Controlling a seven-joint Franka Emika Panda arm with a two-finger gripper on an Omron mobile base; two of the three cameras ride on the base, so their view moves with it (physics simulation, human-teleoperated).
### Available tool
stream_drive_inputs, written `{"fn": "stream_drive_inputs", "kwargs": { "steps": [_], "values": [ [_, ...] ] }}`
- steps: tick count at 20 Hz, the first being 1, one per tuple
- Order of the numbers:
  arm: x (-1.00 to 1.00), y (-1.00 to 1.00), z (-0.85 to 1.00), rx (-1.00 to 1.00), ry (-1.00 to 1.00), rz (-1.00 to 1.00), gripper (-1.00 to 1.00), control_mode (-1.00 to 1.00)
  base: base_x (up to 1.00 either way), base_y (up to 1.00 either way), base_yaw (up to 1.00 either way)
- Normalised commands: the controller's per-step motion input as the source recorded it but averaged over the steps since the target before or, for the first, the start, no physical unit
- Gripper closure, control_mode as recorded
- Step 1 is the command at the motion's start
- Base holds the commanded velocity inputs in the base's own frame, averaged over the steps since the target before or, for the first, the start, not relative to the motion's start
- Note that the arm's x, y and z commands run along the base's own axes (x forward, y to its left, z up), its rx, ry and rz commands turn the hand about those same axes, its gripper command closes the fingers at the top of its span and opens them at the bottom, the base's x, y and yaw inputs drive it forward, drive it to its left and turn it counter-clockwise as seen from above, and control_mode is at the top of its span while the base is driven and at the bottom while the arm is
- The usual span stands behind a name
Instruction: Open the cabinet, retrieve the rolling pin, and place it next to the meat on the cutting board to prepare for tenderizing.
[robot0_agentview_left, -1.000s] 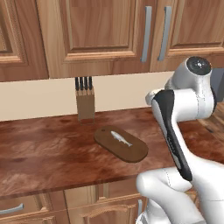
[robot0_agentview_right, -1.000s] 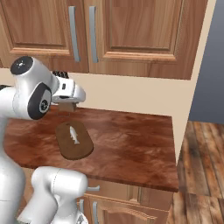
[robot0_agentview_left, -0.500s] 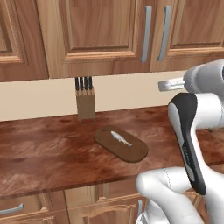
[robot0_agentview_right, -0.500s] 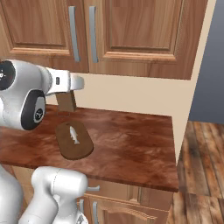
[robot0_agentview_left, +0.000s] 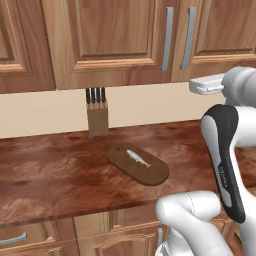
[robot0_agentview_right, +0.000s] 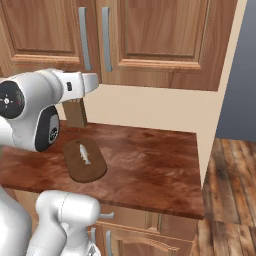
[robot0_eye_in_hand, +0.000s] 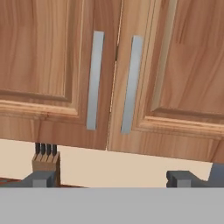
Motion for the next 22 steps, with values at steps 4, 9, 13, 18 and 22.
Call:
{"fn": "stream_drive_inputs", "kwargs": {
  "steps": [4, 9, 13, 18, 22],
  "values": [
    [0.0, 0.0, 0.0, 0.0, -0.03, 0.0, -1.0, -1.0, 0.0, 0.0, 0.0],
    [0.0, 0.0, 0.0, 0.0, 0.0, 0.0, -1.0, -1.0, 0.0, 0.0, 0.0],
    [0.14, -0.01, 0.0, 0.0, 0.0, 0.0, -1.0, -1.0, 0.0, 0.0, 0.0],
    [0.1, -0.11, 0.01, 0.0, 0.0, 0.0, -1.0, -1.0, 0.0, 0.0, 0.0],
    [0.04, -0.13, 0.08, 0.0, -0.02, -0.04, -1.0, -1.0, 0.0, 0.0, 0.0]
  ]
}}
